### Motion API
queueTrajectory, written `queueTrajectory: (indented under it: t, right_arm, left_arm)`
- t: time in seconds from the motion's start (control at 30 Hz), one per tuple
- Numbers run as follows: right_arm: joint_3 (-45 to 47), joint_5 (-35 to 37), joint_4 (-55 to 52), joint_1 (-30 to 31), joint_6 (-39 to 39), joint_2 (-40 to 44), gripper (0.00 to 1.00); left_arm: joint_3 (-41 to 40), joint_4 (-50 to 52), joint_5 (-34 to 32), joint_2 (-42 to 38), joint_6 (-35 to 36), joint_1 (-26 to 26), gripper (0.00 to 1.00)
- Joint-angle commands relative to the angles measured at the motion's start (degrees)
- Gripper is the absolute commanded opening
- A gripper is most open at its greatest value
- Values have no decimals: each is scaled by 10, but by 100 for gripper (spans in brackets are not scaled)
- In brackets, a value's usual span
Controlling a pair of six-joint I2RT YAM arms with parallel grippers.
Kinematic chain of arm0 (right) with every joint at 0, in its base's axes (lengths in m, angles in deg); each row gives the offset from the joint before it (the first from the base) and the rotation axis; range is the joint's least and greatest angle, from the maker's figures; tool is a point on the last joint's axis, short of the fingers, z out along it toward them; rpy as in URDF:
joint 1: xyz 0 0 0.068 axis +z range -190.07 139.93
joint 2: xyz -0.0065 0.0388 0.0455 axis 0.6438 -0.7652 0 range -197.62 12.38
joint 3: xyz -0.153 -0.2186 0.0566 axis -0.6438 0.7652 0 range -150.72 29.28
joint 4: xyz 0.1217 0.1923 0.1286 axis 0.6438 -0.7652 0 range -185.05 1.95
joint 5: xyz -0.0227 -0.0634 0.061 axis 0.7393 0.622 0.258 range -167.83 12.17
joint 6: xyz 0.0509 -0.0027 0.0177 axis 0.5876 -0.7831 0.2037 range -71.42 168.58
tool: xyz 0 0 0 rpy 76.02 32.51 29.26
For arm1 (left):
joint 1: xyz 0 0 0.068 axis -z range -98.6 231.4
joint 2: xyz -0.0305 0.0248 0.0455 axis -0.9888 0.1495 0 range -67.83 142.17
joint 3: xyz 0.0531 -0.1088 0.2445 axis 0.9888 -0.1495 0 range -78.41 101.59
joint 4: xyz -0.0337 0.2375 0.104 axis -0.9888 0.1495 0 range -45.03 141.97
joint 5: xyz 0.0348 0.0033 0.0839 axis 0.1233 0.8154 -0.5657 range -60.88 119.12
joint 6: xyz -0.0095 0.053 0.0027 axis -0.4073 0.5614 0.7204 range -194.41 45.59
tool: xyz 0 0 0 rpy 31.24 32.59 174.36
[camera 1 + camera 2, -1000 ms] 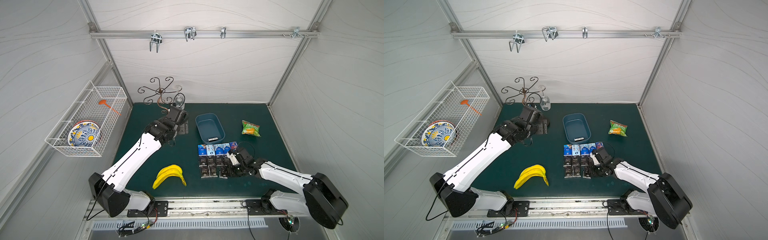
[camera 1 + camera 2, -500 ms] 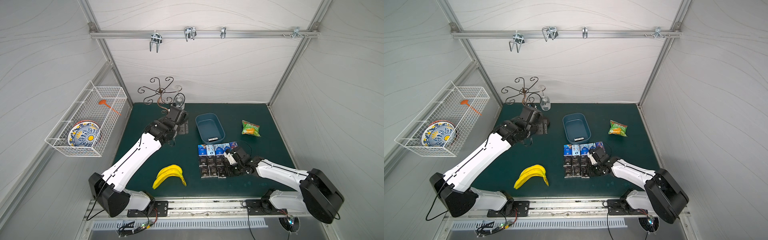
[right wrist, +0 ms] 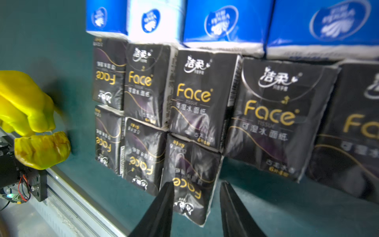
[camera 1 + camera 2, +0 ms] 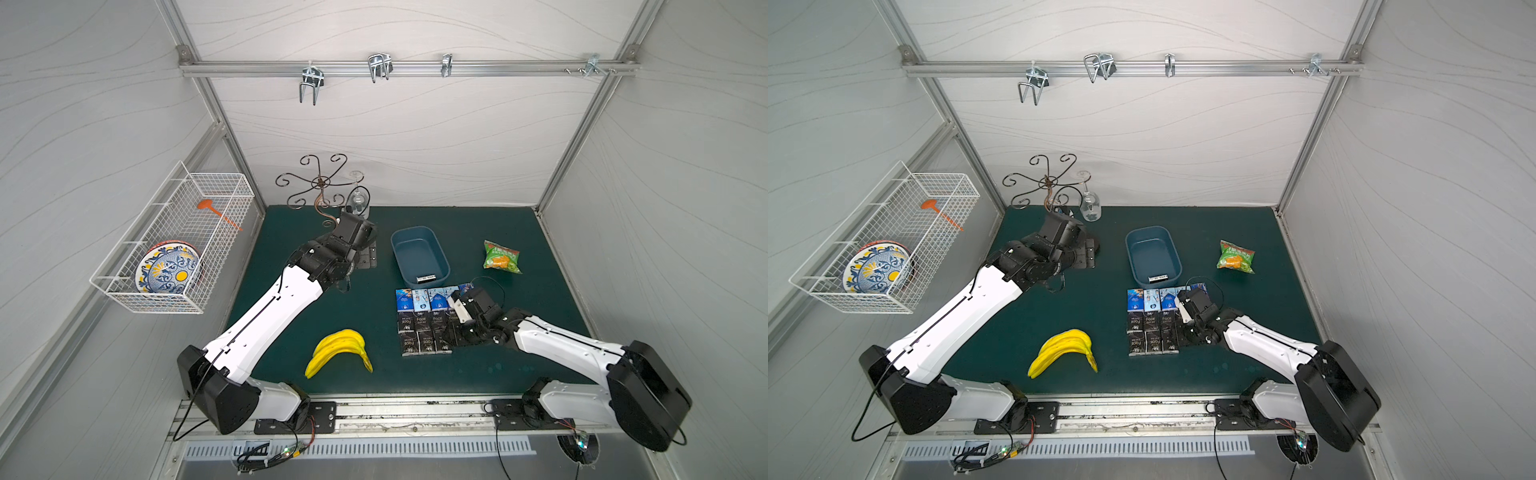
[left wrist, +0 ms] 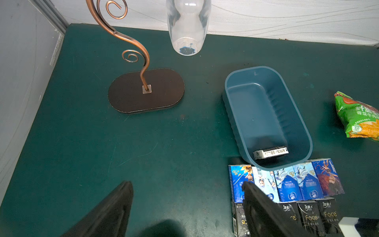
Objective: Take the pocket tissues out of the storage box
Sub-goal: Adjust the storage box at the center of the board.
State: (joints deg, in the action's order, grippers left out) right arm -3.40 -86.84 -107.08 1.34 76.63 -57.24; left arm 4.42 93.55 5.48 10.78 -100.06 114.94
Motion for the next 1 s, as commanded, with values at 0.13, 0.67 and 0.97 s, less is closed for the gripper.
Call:
queueTrajectory:
  t: [0.13,0.67,0.97]
  right_arm:
    - [-35,29,-29,-1,7,20,46]
    - [-258,-48,60,-134,137,-209,49]
    - [-293,-58,71,-134,156,-279,50]
  left_arm:
    - [19,-16,-3,3,2,-1,87]
    - [20,-12,-11,16,7,8,87]
    - [22,-10,-19,16,15,7,88]
